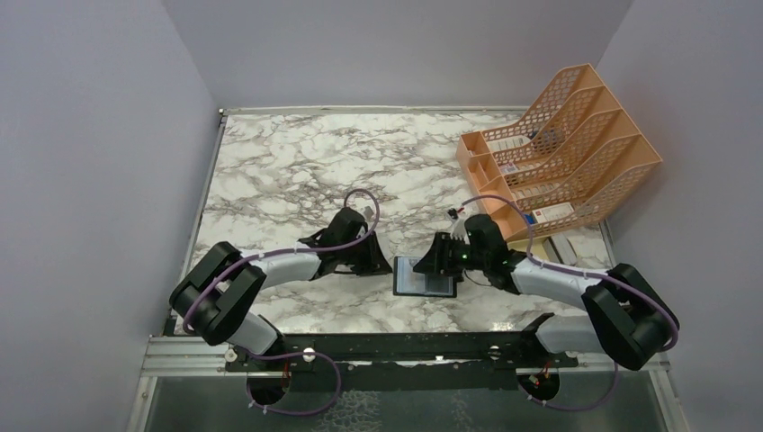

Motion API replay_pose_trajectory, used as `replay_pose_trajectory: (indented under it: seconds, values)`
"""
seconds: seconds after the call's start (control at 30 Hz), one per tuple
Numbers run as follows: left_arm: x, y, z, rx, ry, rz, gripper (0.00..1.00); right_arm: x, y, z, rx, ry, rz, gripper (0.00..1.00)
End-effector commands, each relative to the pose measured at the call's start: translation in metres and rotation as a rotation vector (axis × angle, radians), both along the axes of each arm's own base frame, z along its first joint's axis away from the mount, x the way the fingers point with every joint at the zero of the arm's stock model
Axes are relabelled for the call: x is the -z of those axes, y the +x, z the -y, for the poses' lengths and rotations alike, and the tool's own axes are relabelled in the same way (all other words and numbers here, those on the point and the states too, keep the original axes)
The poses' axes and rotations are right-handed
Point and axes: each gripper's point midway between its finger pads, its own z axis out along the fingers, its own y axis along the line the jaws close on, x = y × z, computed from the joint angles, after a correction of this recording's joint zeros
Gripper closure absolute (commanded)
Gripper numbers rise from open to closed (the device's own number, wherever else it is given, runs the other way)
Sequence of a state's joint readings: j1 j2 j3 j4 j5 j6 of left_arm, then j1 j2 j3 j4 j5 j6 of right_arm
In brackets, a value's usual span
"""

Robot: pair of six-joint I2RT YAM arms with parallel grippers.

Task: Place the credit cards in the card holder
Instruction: Insert the credit card into the card holder.

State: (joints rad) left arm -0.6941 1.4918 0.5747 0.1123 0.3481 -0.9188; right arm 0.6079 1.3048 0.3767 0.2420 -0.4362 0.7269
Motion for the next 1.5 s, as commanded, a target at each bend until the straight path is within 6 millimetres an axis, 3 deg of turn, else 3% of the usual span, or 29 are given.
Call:
replay_pose_trajectory:
  seconds: [0.0, 0.17, 0.33, 0.53, 0.6, 0.8, 0.97, 1.1, 1.27, 1.47]
  values:
    - [-0.027, 0.011, 0.001, 0.015, -0.014, 0.092, 0.75, -0.015, 0.015, 0.009, 0.084, -0.08, 0.01, 0.56]
    - [-0.048, 0.013, -0.002, 0.049, -0.003, 0.157, 0.55, -0.043, 0.039, 0.027, 0.194, -0.192, 0.08, 0.56]
    - [-0.076, 0.013, -0.006, 0.106, 0.014, 0.238, 0.44, -0.086, 0.074, 0.051, 0.255, -0.353, 0.268, 0.56]
    - [-0.092, 0.002, -0.019, 0.164, 0.038, 0.301, 0.2, -0.133, 0.115, 0.106, 0.414, -0.674, 0.453, 0.56]
    - [-0.098, -0.006, -0.02, 0.196, 0.024, 0.302, 0.02, -0.144, 0.125, 0.127, 0.455, -0.816, 0.49, 0.57]
    - [-0.114, -0.026, -0.026, 0.283, -0.006, 0.331, 0.01, -0.16, 0.136, 0.187, 0.505, -1.171, 0.533, 0.57]
    - [-0.127, -0.037, -0.039, 0.354, 0.018, 0.4, 0.01, -0.149, 0.123, 0.217, 0.375, -1.32, 0.525, 0.56]
    - [-0.134, -0.044, -0.044, 0.361, 0.023, 0.446, 0.01, -0.126, 0.109, 0.241, 0.181, -1.468, 0.548, 0.56]
    - [-0.139, -0.055, -0.041, 0.388, 0.015, 0.485, 0.01, -0.104, 0.098, 0.277, 0.183, -1.452, 0.431, 0.57]
    - [-0.147, -0.059, -0.043, 0.378, 0.007, 0.527, 0.01, -0.086, 0.085, 0.305, 0.122, -1.546, 0.333, 0.57]
